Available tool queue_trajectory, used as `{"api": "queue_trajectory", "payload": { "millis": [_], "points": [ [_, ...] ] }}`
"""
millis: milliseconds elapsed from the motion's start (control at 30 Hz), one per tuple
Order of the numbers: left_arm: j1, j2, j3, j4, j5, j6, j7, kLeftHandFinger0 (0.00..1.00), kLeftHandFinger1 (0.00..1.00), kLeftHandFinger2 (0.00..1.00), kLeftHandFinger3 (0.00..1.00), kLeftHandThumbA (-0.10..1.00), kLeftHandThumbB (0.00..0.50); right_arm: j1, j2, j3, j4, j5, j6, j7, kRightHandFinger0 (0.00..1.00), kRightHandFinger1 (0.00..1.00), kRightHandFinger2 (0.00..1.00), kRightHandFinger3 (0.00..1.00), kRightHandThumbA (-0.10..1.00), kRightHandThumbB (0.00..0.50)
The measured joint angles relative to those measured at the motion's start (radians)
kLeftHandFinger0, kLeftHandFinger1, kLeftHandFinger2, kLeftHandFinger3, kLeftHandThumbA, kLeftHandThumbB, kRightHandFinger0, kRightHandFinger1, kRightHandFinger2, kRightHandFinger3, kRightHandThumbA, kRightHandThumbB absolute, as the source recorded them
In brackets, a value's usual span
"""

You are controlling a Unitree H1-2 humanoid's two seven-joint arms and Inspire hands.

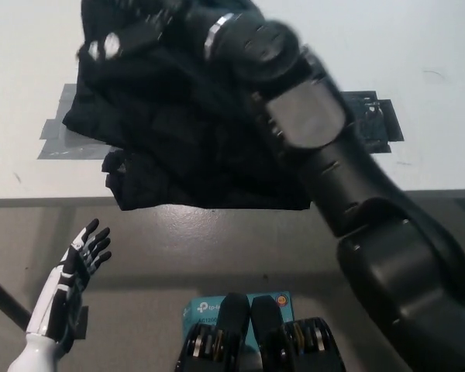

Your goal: The robot grabs the right edges of the black jacket on the table, and folds it in half

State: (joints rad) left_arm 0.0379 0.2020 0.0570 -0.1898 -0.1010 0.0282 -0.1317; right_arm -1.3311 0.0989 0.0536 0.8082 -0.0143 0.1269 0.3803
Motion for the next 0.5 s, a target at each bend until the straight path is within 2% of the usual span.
{"api": "queue_trajectory", "payload": {
  "millis": [33,100,133,200,233,267,500],
  "points": [
    [-0.005,0.000,0.000,0.001,0.000,0.000,0.000,1.00,1.00,1.00,1.00,1.00,0.156,0.000,-0.013,-0.023,-0.027,0.017,0.016,0.003,1.00,1.00,1.00,1.00,1.00,0.484],
    [-0.014,0.000,0.000,0.004,0.000,0.001,0.000,1.00,1.00,1.00,1.00,1.00,0.171,0.000,-0.039,-0.062,-0.082,0.044,0.043,0.008,1.00,1.00,1.00,1.00,1.00,0.484],
    [-0.019,0.000,0.000,0.007,0.000,0.001,0.000,1.00,1.00,1.00,1.00,1.00,0.177,0.001,-0.058,-0.085,-0.113,0.055,0.059,0.009,1.00,1.00,1.00,1.00,1.00,0.459],
    [-0.027,0.000,0.000,0.011,0.000,0.001,0.000,1.00,1.00,1.00,1.00,1.00,0.175,0.007,-0.088,-0.108,-0.166,0.069,0.078,0.011,1.00,1.00,1.00,1.00,1.00,0.473],
    [-0.032,0.000,0.000,0.014,0.000,0.002,0.000,1.00,1.00,1.00,1.00,1.00,0.189,0.014,-0.104,-0.117,-0.199,0.075,0.085,0.012,1.00,1.00,1.00,1.00,1.00,0.485],
    [-0.037,0.000,0.001,0.017,-0.001,0.002,0.000,1.00,1.00,1.00,1.00,1.00,0.194,0.024,-0.123,-0.128,-0.230,0.080,0.094,0.013,1.00,1.00,1.00,1.00,1.00,0.470],
    [-0.082,0.000,0.000,0.049,-0.001,0.009,0.000,1.00,1.00,1.00,1.00,1.00,0.155,0.132,-0.249,-0.178,-0.432,0.120,0.162,0.019,1.00,1.00,1.00,1.00,1.00,0.478]
  ]
}}
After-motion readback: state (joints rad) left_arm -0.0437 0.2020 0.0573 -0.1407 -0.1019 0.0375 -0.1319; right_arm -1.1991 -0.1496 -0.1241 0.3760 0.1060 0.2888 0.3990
